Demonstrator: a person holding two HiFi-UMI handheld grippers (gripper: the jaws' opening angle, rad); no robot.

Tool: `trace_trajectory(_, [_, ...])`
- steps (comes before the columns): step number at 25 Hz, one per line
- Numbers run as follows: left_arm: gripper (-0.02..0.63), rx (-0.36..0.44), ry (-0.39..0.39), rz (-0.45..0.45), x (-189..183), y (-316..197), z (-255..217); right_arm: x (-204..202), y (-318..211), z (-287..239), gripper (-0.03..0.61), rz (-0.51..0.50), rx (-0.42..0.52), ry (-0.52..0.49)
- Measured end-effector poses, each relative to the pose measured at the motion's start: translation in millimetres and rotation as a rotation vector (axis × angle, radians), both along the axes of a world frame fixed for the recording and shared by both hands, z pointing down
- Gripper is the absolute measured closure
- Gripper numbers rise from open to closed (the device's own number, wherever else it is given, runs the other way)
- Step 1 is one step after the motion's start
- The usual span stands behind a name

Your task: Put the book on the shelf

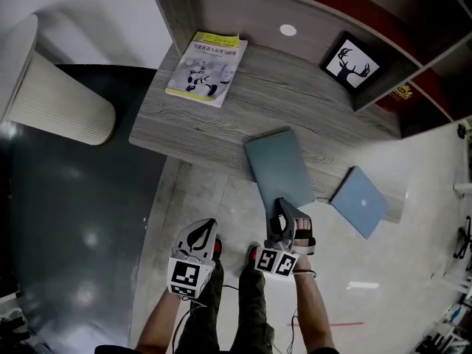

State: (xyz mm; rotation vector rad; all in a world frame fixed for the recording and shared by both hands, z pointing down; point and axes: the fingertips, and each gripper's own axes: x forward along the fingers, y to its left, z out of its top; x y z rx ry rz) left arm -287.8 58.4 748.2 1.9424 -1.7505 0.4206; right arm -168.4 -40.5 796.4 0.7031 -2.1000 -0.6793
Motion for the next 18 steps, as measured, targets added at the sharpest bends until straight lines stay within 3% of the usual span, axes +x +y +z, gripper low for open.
trace_trajectory(12, [0.607, 0.045, -0.012, -0.008, -3.1, -3.3, -41.4, 3.9, -14.6, -41.9, 0.489, 0.099, -0.057, -0.131])
trace_trajectory(18, [0.607, 0.088, -0.017, -0.005, -1.9, -3.7, -78.8, 13.7, -19.7, -70.4, 0.502, 0.213, -0.183, -0.279])
